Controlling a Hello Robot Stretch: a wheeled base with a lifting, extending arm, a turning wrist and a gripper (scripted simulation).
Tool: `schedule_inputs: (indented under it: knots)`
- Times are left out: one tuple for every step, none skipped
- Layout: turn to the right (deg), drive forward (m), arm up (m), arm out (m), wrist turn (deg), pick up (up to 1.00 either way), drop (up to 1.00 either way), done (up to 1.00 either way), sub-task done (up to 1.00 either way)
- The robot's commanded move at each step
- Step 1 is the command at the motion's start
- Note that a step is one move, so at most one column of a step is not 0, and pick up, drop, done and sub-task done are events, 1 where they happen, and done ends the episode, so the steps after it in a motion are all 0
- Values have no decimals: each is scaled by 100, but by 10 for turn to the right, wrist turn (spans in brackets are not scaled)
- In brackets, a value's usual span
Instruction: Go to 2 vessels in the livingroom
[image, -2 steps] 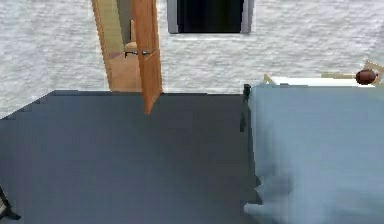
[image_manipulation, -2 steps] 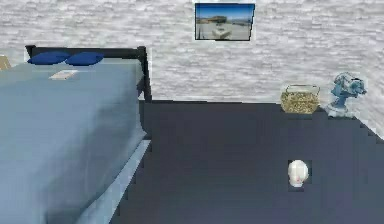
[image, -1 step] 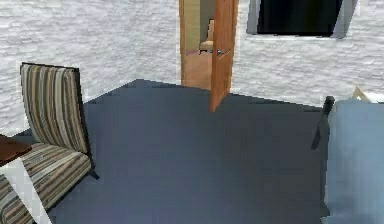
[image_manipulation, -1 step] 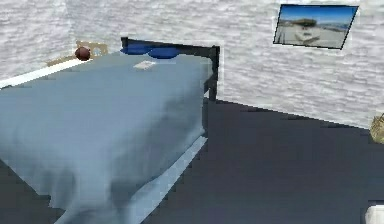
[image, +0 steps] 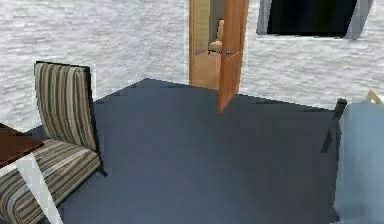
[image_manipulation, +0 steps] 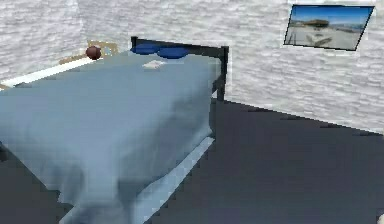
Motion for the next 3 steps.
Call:
schedule_inputs:
  knots:
    - [-60, 0, 0, 0, 0, 0, 0, 0, 0]
    - [0, 100, 0, 0, 0, 0, 0, 0, 0]
    - [0, 100, 0, 0, 0, 0, 0, 0, 0]
